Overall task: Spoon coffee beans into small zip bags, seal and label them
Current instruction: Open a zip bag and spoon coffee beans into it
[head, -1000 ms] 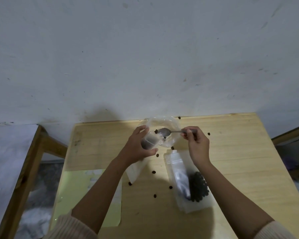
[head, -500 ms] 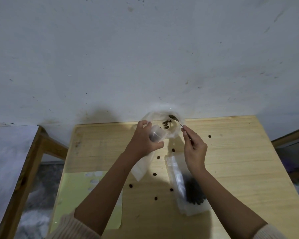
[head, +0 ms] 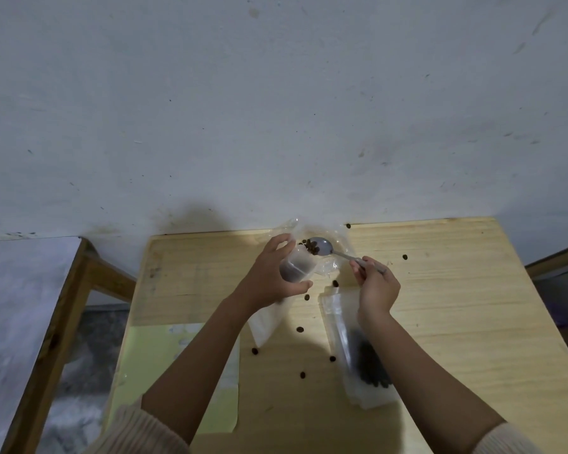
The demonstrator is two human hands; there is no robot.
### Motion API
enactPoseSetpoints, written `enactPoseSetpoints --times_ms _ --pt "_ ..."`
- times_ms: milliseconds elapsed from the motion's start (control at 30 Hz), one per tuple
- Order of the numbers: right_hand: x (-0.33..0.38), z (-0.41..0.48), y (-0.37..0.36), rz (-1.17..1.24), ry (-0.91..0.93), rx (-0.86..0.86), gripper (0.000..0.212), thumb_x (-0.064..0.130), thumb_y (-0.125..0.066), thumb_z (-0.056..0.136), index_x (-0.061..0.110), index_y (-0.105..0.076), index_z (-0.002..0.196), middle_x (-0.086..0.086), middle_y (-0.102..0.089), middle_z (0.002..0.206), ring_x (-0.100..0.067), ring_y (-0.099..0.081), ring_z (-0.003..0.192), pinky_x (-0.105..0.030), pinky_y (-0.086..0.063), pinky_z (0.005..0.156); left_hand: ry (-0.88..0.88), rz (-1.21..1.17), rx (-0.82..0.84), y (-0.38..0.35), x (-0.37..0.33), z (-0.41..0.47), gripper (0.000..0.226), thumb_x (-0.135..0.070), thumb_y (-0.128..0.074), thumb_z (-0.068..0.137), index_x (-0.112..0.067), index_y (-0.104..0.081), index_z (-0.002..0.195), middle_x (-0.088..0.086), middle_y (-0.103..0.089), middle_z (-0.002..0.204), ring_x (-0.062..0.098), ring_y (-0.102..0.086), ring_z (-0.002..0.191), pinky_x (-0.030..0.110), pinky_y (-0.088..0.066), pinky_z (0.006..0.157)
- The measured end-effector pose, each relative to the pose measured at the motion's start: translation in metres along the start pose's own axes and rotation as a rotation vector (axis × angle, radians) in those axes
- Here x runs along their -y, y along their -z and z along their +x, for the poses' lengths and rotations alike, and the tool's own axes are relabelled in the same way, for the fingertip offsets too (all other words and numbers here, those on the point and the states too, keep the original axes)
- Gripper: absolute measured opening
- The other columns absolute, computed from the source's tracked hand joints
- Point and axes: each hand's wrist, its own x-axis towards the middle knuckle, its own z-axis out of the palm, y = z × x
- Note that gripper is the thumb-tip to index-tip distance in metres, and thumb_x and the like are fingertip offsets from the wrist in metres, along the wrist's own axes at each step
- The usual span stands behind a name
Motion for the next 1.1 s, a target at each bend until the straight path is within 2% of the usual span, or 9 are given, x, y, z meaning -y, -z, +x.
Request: enactPoseSetpoints --times_ms 167,300,400,467,633,767,900,1033,1100 --pt "-0.003 0.002 -0.005 0.033 -0.188 -0.006 0.016 -0.005 -0.052 0.087 -0.004 -0.064 0.098 -0.016 -0.066 0.088 -0.018 -0.067 0.074 -0.018 -0.057 0.072 -0.003 -0.093 -0.014 -0.001 0.006 -0.002 0.081 -0.029 -0.082 0.069 -0.015 -0.043 0.138 -0.012 -0.032 0.138 -0.010 -0.030 0.114 -0.008 -0.020 0.084" --pt "-0.005 0.006 -0.006 -0.070 -0.230 0.055 0.021 0.002 -0.047 0.091 -0.002 -0.062 0.107 -0.004 -0.063 0.079 -0.008 -0.062 0.067 -0.015 -0.053 0.070 0.000 -0.117 0.004 -0.001 0.007 -0.005 0.082 -0.029 -0.082 0.069 -0.019 -0.042 0.140 -0.010 -0.032 0.142 -0.001 -0.032 0.118 0.015 -0.028 0.094" --pt "-0.003 0.005 -0.006 -0.031 -0.306 -0.010 0.014 0.000 -0.050 0.088 0.001 -0.064 0.086 -0.012 -0.064 0.073 -0.018 -0.062 0.066 -0.030 -0.053 0.090 0.005 -0.100 0.008 -0.002 0.008 -0.005 0.084 -0.030 -0.081 0.070 -0.019 -0.038 0.141 -0.008 -0.029 0.145 0.000 -0.031 0.120 0.019 -0.028 0.095" --pt "0.002 0.006 -0.006 -0.002 -0.309 -0.027 0.014 -0.002 -0.051 0.087 0.002 -0.063 0.079 -0.016 -0.065 0.076 -0.020 -0.063 0.067 -0.032 -0.052 0.092 0.011 -0.079 0.000 -0.003 0.010 -0.006 0.085 -0.031 -0.080 0.071 -0.017 -0.036 0.142 -0.008 -0.027 0.147 -0.001 -0.028 0.122 0.019 -0.026 0.096" --pt "0.027 0.006 -0.003 -0.054 -0.192 0.000 0.014 -0.001 -0.052 0.087 0.002 -0.063 0.080 -0.011 -0.066 0.075 -0.024 -0.067 0.082 -0.030 -0.054 0.087 0.024 -0.036 -0.050 -0.010 0.014 -0.006 0.085 -0.032 -0.080 0.072 -0.011 -0.035 0.142 -0.003 -0.022 0.150 0.008 -0.026 0.133 0.016 -0.024 0.097" --pt "0.051 -0.002 0.003 -0.151 -0.019 0.082 0.014 0.001 -0.049 0.087 0.004 -0.058 0.097 -0.006 -0.061 0.077 -0.014 -0.061 0.067 -0.016 -0.053 0.059 0.043 -0.029 -0.103 -0.019 0.016 -0.003 0.090 -0.032 -0.081 0.071 -0.008 -0.032 0.143 0.002 -0.022 0.151 0.015 -0.022 0.139 0.015 -0.021 0.099" --pt "0.063 -0.020 0.004 -0.228 0.140 0.133 0.020 -0.003 -0.046 0.086 0.004 -0.064 0.079 -0.010 -0.065 0.071 -0.016 -0.063 0.060 -0.018 -0.053 0.060 0.055 -0.042 -0.143 -0.024 0.017 -0.003 0.090 -0.028 -0.082 0.070 -0.005 -0.034 0.141 0.007 -0.024 0.151 0.019 -0.021 0.141 0.018 -0.020 0.103" --pt "0.062 -0.034 -0.003 -0.358 0.306 0.351 0.018 0.000 -0.049 0.090 0.003 -0.063 0.080 -0.011 -0.065 0.070 -0.016 -0.064 0.058 -0.026 -0.056 0.067 0.020 -0.026 -0.145 -0.025 0.017 -0.002 0.088 -0.028 -0.085 0.066 -0.002 -0.040 0.137 0.009 -0.030 0.148 0.021 -0.027 0.139 0.022 -0.023 0.104" --pt "0.060 -0.033 -0.004 -0.370 0.366 0.358 0.016 0.000 -0.049 0.090 0.001 -0.063 0.083 -0.009 -0.065 0.071 -0.012 -0.063 0.056 -0.025 -0.055 0.066 0.024 -0.036 -0.142 -0.023 0.019 -0.001 0.087 -0.029 -0.084 0.066 -0.005 -0.040 0.138 0.007 -0.030 0.148 0.019 -0.029 0.137 0.023 -0.025 0.104"
